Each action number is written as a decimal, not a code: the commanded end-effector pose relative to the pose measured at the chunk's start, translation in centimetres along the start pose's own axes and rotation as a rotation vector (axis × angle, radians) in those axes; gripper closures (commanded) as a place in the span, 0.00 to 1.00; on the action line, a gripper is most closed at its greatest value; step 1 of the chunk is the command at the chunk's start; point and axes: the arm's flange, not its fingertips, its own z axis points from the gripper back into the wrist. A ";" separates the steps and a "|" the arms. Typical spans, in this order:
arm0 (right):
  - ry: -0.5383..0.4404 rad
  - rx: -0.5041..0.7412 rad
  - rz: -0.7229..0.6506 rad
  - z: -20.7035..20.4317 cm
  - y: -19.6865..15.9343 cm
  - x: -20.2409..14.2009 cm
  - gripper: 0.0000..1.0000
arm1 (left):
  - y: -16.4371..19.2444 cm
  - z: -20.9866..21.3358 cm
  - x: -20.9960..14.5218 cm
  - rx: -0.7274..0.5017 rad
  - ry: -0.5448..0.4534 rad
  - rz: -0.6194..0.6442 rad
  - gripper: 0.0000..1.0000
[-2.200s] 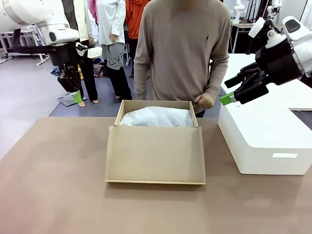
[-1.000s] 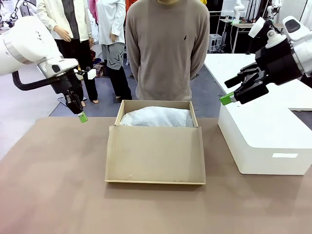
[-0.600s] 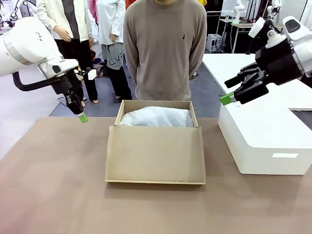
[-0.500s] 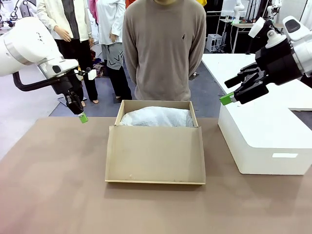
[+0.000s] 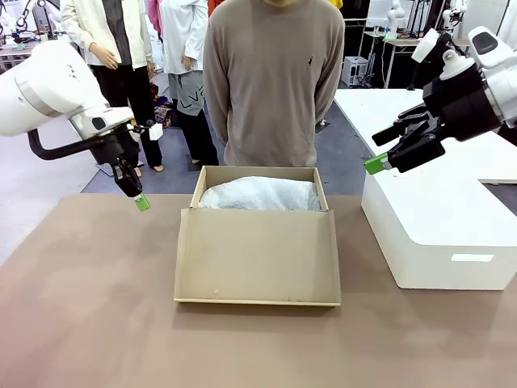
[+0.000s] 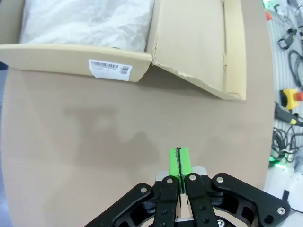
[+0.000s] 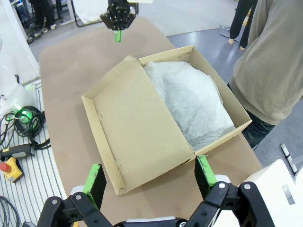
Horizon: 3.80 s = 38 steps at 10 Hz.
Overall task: Pack the shoes into the box.
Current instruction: Close the Shoes Box.
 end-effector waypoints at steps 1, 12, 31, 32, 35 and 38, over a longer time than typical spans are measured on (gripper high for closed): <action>-0.024 0.015 0.019 -0.2 -0.4 0.0 0.00 | 0.4 -1.5 -0.2 -0.006 -0.068 -0.006 1.00; -0.024 0.015 0.019 -0.2 -0.4 0.0 0.00 | 3.1 -9.4 -1.1 -0.197 -0.127 -0.047 1.00; -0.024 0.015 0.019 -0.2 -0.4 0.0 0.00 | 3.4 -13.8 0.9 -0.355 -0.193 -0.061 1.00; -0.024 0.015 0.019 -0.2 -0.4 0.0 0.00 | 3.3 -13.9 0.9 -0.368 -0.191 -0.064 1.00; -0.024 0.015 0.019 -0.2 -0.4 0.0 0.00 | 2.8 -14.2 1.2 -0.424 -0.169 -0.078 1.00; -0.024 0.015 0.019 -0.2 -0.4 0.0 0.00 | 2.5 -14.3 1.1 -0.460 -0.162 -0.083 1.00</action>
